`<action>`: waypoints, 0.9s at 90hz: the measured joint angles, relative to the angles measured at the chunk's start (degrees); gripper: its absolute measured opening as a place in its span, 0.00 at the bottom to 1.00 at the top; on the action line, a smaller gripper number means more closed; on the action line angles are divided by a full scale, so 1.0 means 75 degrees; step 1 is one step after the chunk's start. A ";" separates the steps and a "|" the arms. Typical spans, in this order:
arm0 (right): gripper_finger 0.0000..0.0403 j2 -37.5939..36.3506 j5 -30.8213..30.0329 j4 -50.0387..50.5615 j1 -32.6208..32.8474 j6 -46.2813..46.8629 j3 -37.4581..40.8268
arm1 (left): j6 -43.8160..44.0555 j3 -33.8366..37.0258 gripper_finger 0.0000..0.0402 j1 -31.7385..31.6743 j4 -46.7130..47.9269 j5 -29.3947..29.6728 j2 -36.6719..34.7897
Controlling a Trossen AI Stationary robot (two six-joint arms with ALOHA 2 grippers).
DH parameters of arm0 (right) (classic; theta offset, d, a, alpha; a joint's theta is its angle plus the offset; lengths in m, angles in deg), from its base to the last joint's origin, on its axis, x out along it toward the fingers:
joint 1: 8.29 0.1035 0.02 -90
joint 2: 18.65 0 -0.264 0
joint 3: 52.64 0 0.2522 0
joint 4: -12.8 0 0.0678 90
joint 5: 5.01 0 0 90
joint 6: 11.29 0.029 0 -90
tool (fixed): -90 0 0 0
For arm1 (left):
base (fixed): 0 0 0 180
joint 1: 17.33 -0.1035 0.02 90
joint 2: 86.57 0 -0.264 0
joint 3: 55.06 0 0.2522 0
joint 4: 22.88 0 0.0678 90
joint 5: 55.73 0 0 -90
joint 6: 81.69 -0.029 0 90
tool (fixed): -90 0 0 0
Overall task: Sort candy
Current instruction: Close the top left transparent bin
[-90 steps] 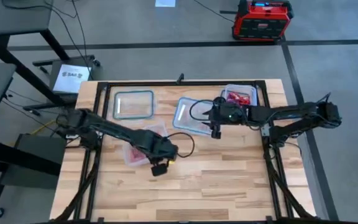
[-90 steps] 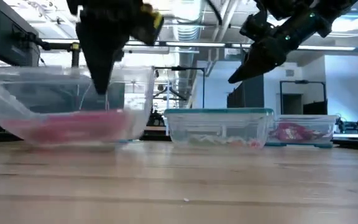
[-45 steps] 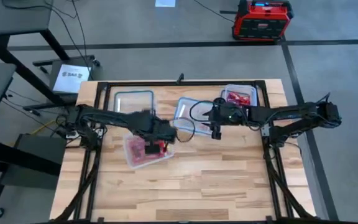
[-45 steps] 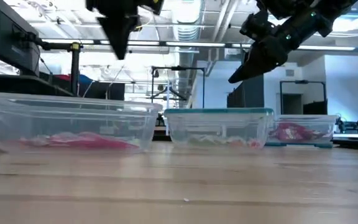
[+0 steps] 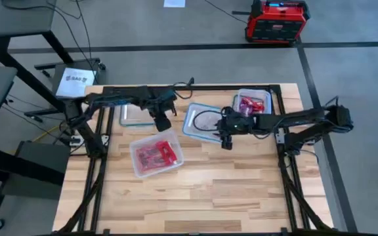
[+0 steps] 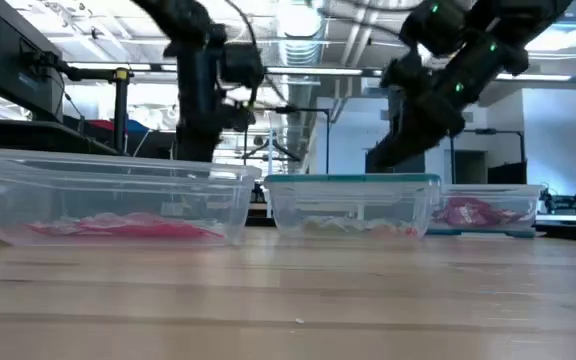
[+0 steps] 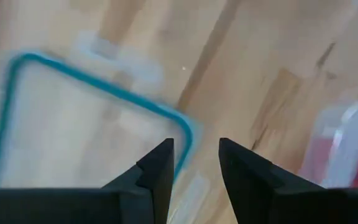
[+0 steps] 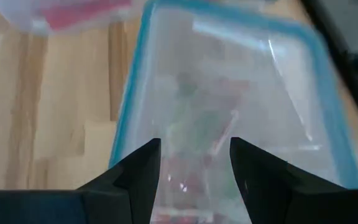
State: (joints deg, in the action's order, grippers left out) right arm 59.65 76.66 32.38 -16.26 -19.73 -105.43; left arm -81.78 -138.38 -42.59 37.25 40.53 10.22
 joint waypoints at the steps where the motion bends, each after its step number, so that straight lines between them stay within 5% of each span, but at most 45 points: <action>1: 0.45 0.0061 0.0005 -0.0014 0.0000 0.0000 0.0002 | 0.0002 0.0069 0.28 0.0000 -0.0064 0.0000 0.0000; 23: 0.45 0.0926 0.0340 -0.1074 0.0000 -0.0047 -0.0041 | 0.0216 0.1073 0.28 0.0017 -0.1279 0.0405 0.0000; 81: 0.45 0.0716 0.0348 -0.1095 -0.0009 -0.0154 0.0002 | -0.1094 0.2338 0.25 -0.0099 -0.2896 0.0029 -0.0052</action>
State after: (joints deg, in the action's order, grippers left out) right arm 65.03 79.27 24.17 -16.32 -20.89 -105.42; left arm -89.98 -120.85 -43.33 15.53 40.75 9.83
